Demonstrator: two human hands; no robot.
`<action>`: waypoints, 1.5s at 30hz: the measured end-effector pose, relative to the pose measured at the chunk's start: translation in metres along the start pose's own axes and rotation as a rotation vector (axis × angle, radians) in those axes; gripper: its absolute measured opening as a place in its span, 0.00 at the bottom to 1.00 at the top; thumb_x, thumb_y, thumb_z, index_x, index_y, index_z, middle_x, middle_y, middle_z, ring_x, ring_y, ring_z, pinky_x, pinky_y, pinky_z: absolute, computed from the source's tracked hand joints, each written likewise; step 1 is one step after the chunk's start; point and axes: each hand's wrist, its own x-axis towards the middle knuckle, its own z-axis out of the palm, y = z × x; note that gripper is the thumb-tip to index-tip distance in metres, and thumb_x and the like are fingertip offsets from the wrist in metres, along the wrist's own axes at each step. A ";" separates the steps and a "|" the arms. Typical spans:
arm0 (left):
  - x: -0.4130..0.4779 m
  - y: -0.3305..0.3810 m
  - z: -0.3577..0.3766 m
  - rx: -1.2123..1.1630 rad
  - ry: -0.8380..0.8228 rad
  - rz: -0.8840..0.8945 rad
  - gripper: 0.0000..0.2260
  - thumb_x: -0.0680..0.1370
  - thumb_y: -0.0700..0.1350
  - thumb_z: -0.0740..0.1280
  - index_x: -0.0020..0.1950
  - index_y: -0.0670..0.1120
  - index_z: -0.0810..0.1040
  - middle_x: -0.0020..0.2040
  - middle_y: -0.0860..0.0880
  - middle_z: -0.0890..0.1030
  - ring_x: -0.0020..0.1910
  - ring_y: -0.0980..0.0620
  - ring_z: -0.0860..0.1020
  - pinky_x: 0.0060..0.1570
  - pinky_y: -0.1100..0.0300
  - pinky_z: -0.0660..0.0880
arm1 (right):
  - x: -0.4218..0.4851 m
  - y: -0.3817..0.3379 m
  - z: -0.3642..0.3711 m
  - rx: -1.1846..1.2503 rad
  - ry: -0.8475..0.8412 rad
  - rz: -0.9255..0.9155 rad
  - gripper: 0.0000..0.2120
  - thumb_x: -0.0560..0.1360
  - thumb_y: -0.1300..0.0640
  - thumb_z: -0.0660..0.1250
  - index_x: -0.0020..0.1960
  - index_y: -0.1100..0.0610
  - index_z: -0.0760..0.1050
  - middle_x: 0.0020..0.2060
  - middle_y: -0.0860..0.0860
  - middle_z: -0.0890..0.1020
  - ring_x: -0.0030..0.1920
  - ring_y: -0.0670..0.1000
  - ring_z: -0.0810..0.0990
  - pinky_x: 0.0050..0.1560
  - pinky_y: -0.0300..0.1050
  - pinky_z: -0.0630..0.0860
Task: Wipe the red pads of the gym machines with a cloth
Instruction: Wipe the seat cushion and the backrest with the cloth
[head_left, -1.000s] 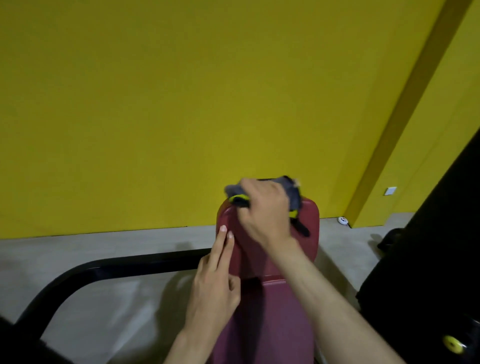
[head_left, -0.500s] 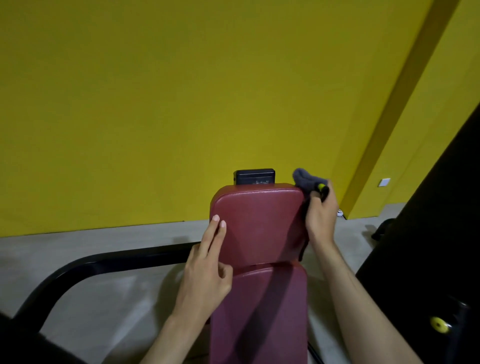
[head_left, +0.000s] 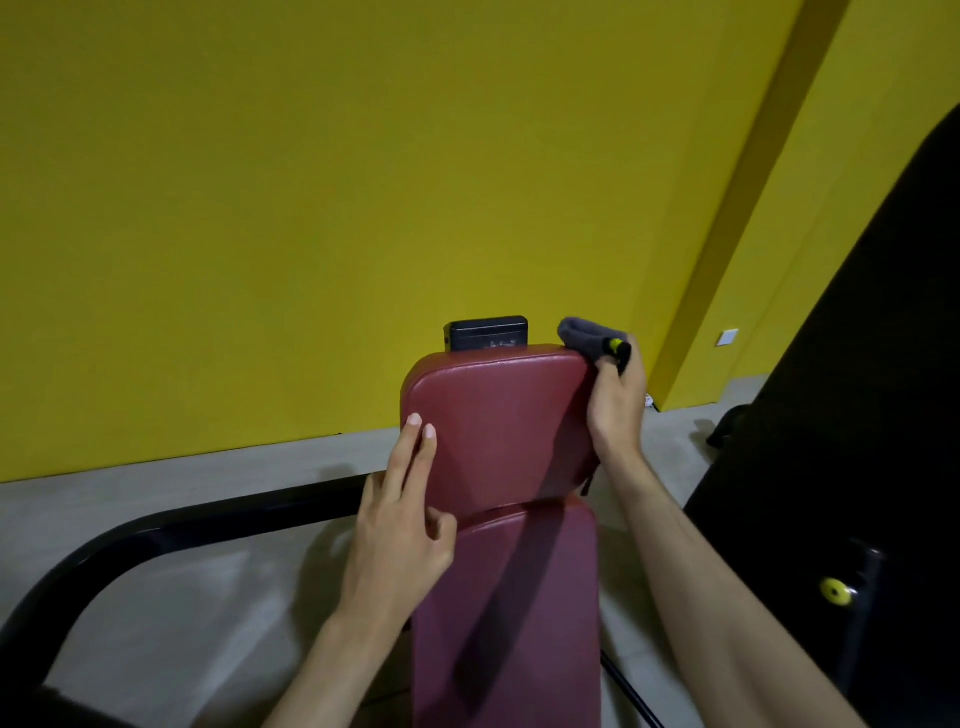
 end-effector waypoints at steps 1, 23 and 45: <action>0.000 0.000 0.000 0.001 0.002 -0.001 0.41 0.74 0.39 0.70 0.83 0.50 0.56 0.83 0.60 0.47 0.59 0.52 0.72 0.51 0.62 0.76 | -0.008 0.006 -0.004 0.016 0.009 0.023 0.13 0.80 0.65 0.57 0.58 0.54 0.76 0.52 0.45 0.83 0.53 0.43 0.80 0.56 0.39 0.73; -0.004 -0.023 -0.039 0.065 -0.050 0.155 0.26 0.80 0.44 0.67 0.78 0.54 0.69 0.82 0.61 0.55 0.63 0.55 0.74 0.52 0.59 0.77 | -0.044 -0.074 0.078 -0.780 -0.311 -0.744 0.05 0.75 0.56 0.61 0.50 0.55 0.73 0.38 0.51 0.78 0.42 0.60 0.77 0.49 0.54 0.69; -0.032 -0.055 -0.097 0.228 0.193 -0.014 0.06 0.79 0.41 0.67 0.54 0.48 0.82 0.51 0.55 0.80 0.47 0.52 0.78 0.38 0.58 0.74 | -0.091 -0.050 0.089 -0.996 -0.588 -1.569 0.08 0.80 0.62 0.59 0.54 0.55 0.75 0.58 0.56 0.81 0.65 0.59 0.78 0.69 0.56 0.69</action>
